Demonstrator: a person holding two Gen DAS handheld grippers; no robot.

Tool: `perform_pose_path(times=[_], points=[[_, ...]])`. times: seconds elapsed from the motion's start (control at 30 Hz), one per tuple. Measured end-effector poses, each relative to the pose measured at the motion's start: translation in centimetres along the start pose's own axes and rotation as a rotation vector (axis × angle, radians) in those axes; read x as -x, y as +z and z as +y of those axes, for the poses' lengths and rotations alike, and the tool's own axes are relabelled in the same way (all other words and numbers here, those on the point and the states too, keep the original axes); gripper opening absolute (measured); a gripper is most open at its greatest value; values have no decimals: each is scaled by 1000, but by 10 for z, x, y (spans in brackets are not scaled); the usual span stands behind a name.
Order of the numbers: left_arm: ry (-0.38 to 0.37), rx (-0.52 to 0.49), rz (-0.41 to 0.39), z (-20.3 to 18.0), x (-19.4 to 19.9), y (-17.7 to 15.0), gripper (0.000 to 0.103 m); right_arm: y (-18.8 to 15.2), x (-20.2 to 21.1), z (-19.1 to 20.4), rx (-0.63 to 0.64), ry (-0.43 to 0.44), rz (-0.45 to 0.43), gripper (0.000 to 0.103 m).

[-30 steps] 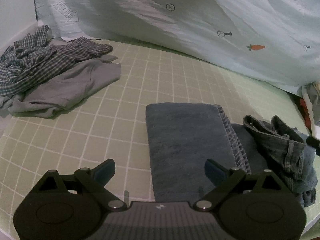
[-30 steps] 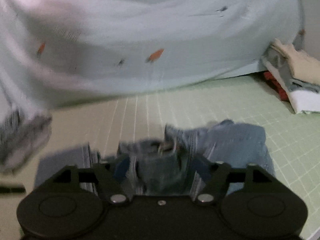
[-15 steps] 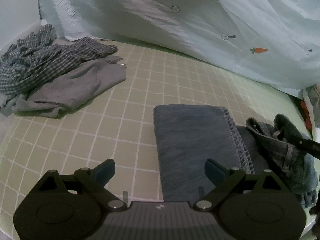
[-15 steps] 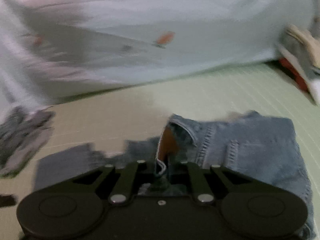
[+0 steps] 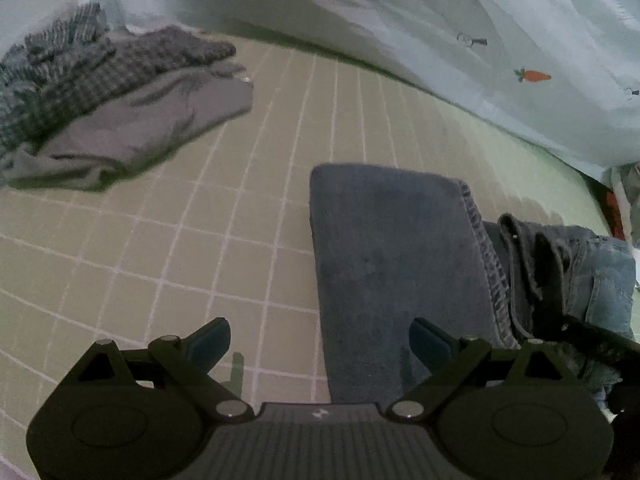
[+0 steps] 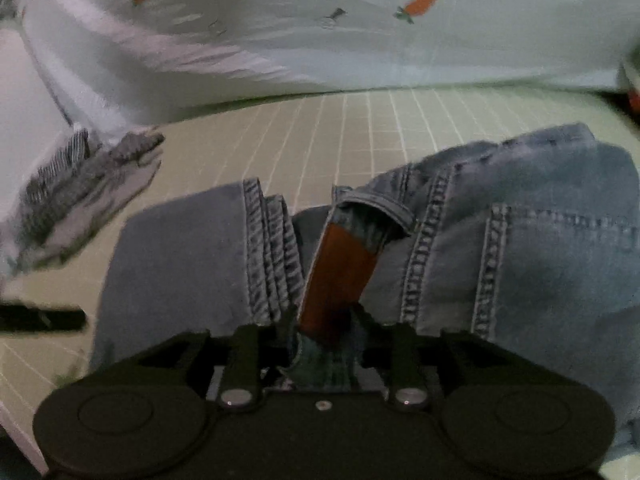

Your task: Fold clothes

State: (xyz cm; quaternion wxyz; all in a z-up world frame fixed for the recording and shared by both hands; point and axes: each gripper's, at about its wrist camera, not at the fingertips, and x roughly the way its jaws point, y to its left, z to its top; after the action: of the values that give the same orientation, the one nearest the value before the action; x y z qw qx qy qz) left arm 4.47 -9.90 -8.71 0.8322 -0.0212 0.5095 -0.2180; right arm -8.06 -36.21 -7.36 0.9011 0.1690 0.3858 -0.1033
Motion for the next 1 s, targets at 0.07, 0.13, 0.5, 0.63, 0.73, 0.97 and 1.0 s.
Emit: perform_pose_path(times=[0.07, 0.13, 0.5, 0.63, 0.73, 0.97, 1.0], points=[[-14, 4, 21, -3, -8, 0, 96, 7, 5, -7, -67, 33, 3, 44], [-26, 10, 41, -7, -15, 0, 96, 10, 19, -14, -127, 51, -25, 61], [-33, 54, 98, -22, -42, 5, 95, 6, 59, -82, -406, -115, -88, 85], [-21, 83, 93, -26, -44, 7, 92, 1, 68, -104, -467, -162, -91, 85], [-23, 107, 85, -29, -43, 8, 74, 1, 70, -111, -463, -213, -80, 85], [27, 154, 55, -43, -36, 8, 36, 0, 78, -133, -430, -282, -54, 85], [25, 163, 44, -45, -33, 7, 31, 0, 79, -136, -423, -288, -55, 85]])
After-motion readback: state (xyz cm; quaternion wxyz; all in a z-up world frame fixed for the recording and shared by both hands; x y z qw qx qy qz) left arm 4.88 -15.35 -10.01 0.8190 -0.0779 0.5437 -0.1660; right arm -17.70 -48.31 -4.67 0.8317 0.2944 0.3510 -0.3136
